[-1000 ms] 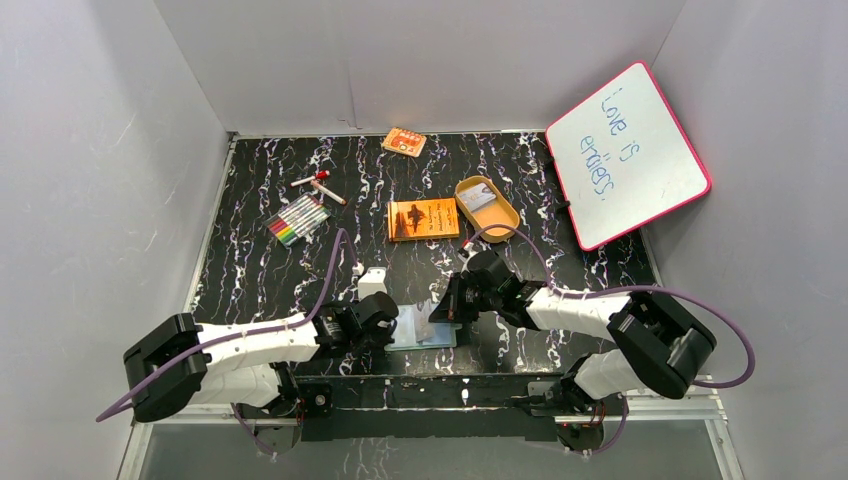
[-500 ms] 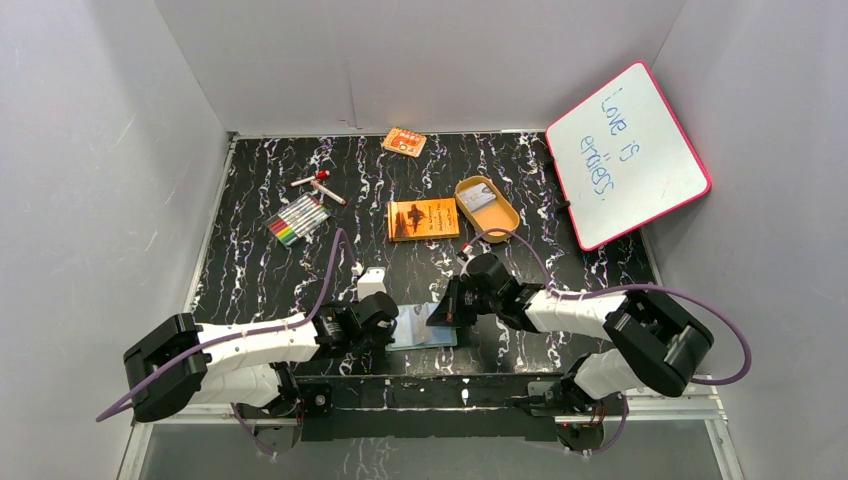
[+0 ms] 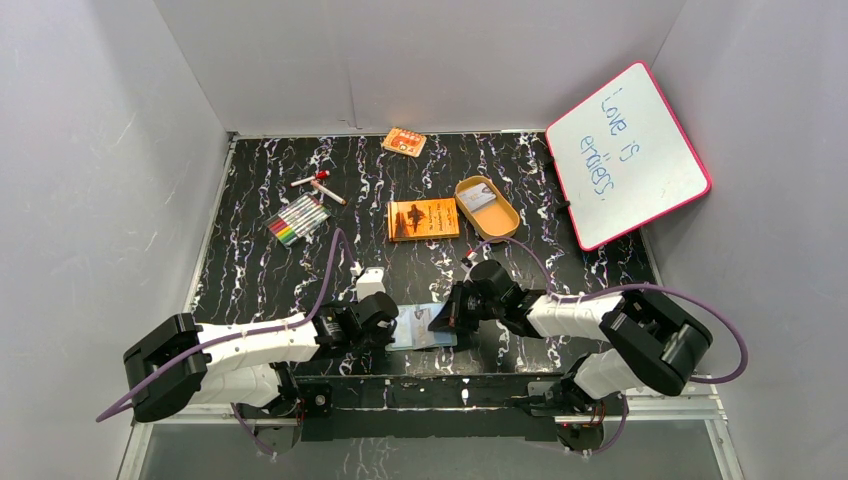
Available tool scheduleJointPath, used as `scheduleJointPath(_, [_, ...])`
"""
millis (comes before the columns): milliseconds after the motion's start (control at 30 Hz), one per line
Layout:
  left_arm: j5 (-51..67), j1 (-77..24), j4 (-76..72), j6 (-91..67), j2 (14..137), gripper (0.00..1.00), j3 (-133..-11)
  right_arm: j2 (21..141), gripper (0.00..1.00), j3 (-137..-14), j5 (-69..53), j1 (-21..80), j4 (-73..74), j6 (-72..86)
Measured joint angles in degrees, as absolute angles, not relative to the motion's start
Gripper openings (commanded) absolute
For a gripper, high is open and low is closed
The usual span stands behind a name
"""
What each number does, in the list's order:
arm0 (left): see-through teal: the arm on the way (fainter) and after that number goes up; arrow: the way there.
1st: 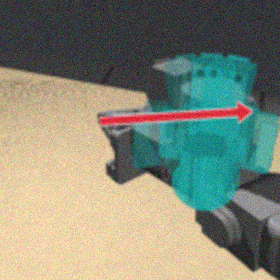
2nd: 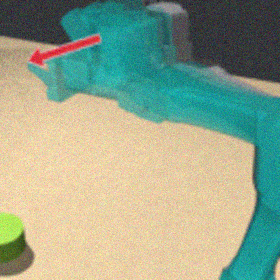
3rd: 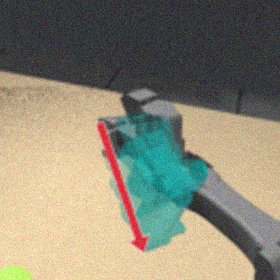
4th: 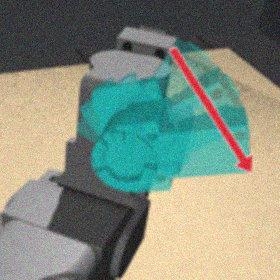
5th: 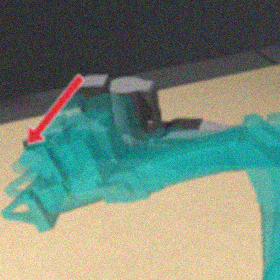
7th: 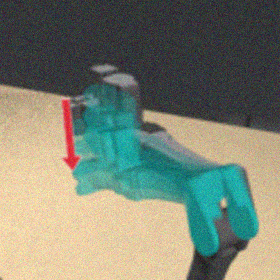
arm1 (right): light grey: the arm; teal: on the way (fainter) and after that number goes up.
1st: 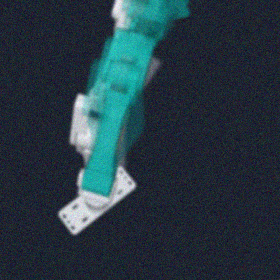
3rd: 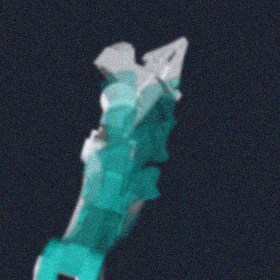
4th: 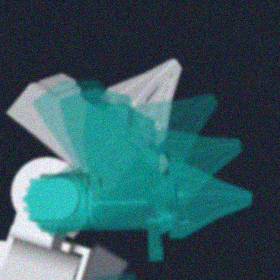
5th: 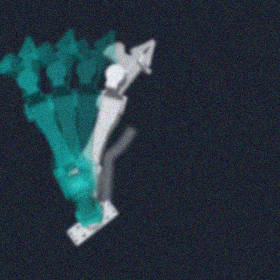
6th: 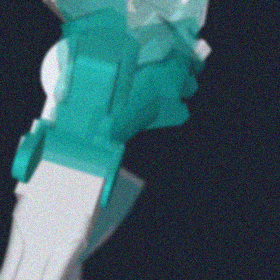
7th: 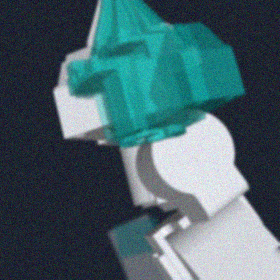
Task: Put the credit cards into the card holder
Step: Insert the credit card into the card holder.
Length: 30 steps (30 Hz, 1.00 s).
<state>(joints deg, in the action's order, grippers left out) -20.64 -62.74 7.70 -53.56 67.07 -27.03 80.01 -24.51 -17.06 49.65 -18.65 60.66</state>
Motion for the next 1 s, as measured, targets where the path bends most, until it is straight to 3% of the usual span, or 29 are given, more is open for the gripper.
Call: scheduleJointPath(1000, [-20.7, -62.7, 8.1, -53.6, 66.9, 0.02, -27.0, 83.5, 0.0, -24.5, -14.4, 49.9, -23.4, 61.6])
